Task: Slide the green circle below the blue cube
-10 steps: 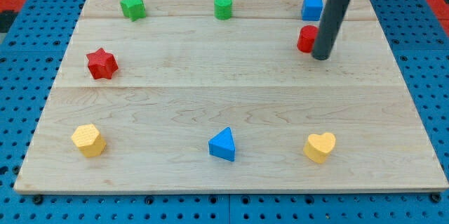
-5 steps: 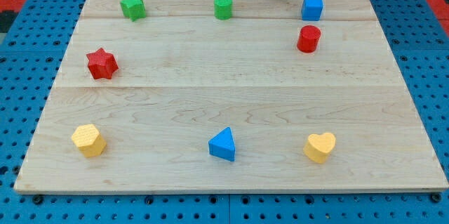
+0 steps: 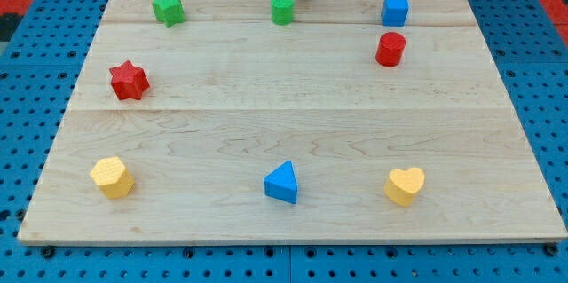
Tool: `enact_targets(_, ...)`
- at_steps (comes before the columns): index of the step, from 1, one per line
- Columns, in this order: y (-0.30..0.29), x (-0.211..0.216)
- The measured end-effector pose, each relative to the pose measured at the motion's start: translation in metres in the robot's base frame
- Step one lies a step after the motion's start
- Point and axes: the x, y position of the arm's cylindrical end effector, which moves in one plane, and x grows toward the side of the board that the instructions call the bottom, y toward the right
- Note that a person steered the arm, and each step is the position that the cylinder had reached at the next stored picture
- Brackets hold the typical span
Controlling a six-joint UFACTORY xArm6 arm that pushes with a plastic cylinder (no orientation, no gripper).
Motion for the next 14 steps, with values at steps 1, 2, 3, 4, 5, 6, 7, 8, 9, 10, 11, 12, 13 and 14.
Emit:
enact_targets(1, 0.000, 0.018)
enact_targets(2, 0.000, 0.030)
enact_targets(3, 0.002, 0.034)
enact_targets(4, 0.006, 0.046)
enact_targets(5, -0.001, 0.004)
enact_targets(6, -0.077, 0.003)
enact_targets(7, -0.072, 0.062)
enact_targets(8, -0.034, 0.073)
enact_targets(9, -0.049, 0.041)
enact_targets(10, -0.005, 0.054)
enact_targets(11, 0.045, 0.090)
enact_targets(12, 0.082, 0.094)
enact_targets(13, 0.092, 0.095)
enact_targets(14, 0.096, 0.088)
